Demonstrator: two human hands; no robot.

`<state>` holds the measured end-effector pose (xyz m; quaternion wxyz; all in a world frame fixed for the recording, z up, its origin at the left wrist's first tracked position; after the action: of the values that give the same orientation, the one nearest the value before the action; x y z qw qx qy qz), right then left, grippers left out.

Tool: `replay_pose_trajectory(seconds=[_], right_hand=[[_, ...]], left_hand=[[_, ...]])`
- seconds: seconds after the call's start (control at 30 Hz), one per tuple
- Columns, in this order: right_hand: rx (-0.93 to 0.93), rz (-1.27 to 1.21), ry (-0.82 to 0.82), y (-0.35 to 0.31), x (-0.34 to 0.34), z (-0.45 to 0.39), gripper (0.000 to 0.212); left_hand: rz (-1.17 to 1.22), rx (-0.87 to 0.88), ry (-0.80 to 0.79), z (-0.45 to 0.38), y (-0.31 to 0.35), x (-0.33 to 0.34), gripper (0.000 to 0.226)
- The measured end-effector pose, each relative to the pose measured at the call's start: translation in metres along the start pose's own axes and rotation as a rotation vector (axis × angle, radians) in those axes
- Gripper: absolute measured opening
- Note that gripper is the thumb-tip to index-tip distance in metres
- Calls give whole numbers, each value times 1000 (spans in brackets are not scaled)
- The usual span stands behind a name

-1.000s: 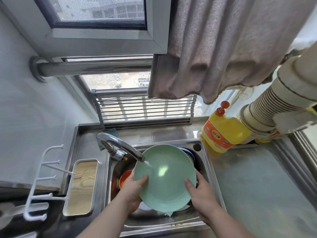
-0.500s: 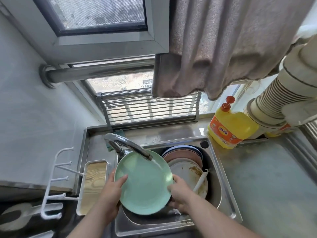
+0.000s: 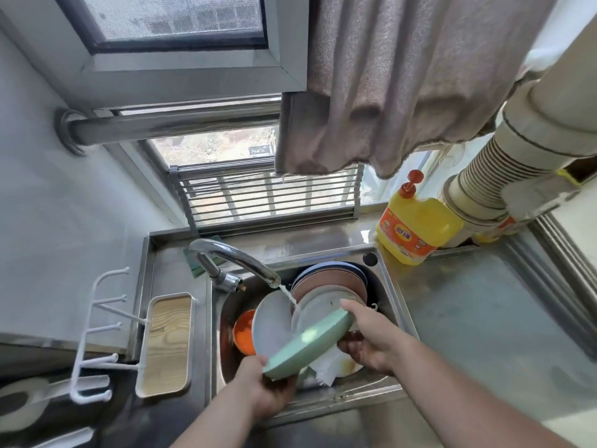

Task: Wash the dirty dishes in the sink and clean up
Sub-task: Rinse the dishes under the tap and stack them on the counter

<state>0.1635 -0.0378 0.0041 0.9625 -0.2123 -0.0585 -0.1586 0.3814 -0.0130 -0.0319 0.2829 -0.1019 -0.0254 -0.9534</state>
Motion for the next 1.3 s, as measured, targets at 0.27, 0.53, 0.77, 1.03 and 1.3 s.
replay_pose_trajectory(seconds=[0.27, 0.53, 0.77, 1.03, 1.3], right_hand=[[-151, -78, 148, -8, -32, 7, 26], [-162, -131, 162, 11, -51, 17, 30], [-139, -117, 177, 17, -61, 23, 32], [-69, -111, 140, 15, -71, 24, 31], [-114, -19, 56, 4, -87, 21, 33]], left_hand=[[-3, 28, -76, -6, -18, 38, 34], [-110, 26, -81, -7, -26, 44, 34], [-103, 13, -31, -9, -50, 50, 37], [-5, 32, -44, -19, -47, 68, 36], [25, 79, -36, -29, -54, 75, 35]])
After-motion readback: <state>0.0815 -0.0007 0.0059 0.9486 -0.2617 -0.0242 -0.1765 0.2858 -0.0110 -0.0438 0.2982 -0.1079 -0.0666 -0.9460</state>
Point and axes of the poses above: each hand's wrist, its own z-axis away from the middle knuckle, its own x-axis out of the palm, y = z × x, the point moved 4 cm from there along -z, towards the middle knuckle, and after that the axes turned 4 degrees about -y, right-handed, at the moved point
